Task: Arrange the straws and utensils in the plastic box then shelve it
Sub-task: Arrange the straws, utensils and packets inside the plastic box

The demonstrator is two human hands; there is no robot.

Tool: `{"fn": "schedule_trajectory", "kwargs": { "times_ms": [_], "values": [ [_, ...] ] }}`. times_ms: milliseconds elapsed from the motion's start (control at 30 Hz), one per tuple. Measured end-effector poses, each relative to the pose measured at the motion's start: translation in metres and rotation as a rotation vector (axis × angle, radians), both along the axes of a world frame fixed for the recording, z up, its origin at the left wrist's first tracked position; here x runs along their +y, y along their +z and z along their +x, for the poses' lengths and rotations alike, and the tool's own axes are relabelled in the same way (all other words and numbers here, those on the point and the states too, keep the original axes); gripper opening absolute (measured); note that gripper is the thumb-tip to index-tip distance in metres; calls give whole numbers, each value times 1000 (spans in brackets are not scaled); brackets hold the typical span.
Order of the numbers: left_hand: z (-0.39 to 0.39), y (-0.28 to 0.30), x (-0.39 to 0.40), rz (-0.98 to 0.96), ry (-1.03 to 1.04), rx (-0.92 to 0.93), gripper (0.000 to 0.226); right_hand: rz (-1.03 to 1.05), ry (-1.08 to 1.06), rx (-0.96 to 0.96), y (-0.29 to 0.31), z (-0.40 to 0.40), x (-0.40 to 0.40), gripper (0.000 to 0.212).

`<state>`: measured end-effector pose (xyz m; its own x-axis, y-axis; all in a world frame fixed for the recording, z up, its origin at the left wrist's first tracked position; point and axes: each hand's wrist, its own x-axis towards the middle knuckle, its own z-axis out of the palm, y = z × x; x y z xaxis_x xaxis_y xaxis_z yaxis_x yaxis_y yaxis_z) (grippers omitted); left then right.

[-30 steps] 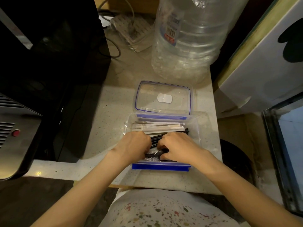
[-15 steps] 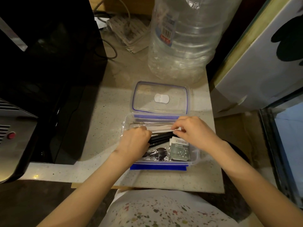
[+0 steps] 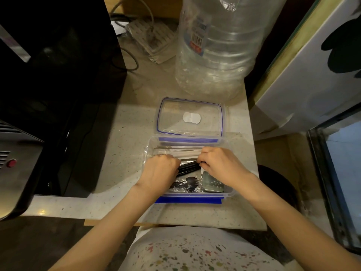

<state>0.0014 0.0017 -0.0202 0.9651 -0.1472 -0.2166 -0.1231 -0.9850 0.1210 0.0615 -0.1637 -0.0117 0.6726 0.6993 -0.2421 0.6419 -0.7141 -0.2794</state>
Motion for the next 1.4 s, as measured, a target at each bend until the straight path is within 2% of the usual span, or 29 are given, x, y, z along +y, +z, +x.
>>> {"fn": "schedule_trajectory", "kwargs": {
  "times_ms": [67,433,833,967,1067,1100,1167,1233,1400],
  "values": [
    [0,1,1,-4,-6,-36,10,12,3,-8,0,-1,0,17],
    [2,0,0,33,-5,49,21,-2,17,-13,-1,-1,2,16],
    [3,1,-7,64,36,43,15,-8,-3,-12,0,-1,8,17],
    [1,3,-6,30,32,19,19,50,-63,-76,-1,0,13,19],
    [2,4,-3,-43,74,-40,16,-14,-69,-124,-5,5,18,17],
    [4,6,-2,-36,78,-54,8,-47,-65,-135,-6,6,20,15],
    [9,6,1,-21,102,-62,13,-110,-49,-157,-7,7,24,13],
    [13,4,0,-18,155,-24,9,-140,-32,-183,-8,7,25,13],
    [19,-3,-5,84,159,-13,16,-108,-58,-222,-12,6,25,8]
  ]
}}
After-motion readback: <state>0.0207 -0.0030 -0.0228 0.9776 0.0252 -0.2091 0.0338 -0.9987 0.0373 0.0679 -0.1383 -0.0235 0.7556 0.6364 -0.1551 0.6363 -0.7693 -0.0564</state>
